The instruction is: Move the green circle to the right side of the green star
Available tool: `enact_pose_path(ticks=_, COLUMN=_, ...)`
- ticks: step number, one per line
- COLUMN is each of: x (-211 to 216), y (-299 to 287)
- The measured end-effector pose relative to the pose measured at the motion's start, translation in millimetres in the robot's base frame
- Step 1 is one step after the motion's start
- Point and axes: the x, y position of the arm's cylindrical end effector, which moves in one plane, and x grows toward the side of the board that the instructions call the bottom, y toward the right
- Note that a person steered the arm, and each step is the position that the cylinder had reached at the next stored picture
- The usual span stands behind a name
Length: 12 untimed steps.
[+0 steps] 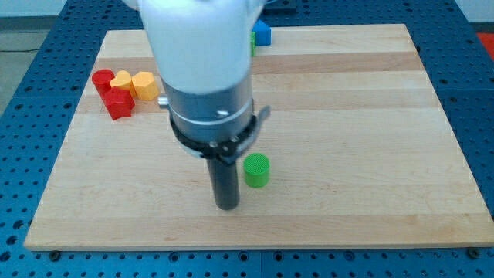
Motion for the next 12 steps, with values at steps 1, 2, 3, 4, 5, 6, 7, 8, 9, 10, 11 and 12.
enact_pose_path(ticks=1, x=-20.9, y=11.4)
enact_pose_path(ticks=2, x=-58.4, y=18.7)
enact_pose_path(ticks=3, x=-90.4, y=33.8)
enact_pose_path(ticks=4, x=-81.1, y=66.8)
enact_pose_path(ticks=5, x=-76.6, y=96.3)
enact_pose_path(ticks=6, x=-76.6, y=114.9)
enact_pose_path(ticks=7, x=-77.5, y=130.1)
enact_pose_path(ticks=8, x=-100.2, y=130.1)
enact_pose_path(ticks=9, x=-130.3, y=133.1)
enact_pose_path(ticks=10, x=-166.9, y=137.0)
enact_pose_path(ticks=11, x=-188.6, y=152.1)
enact_pose_path(ticks=12, x=-212.7, y=158.5)
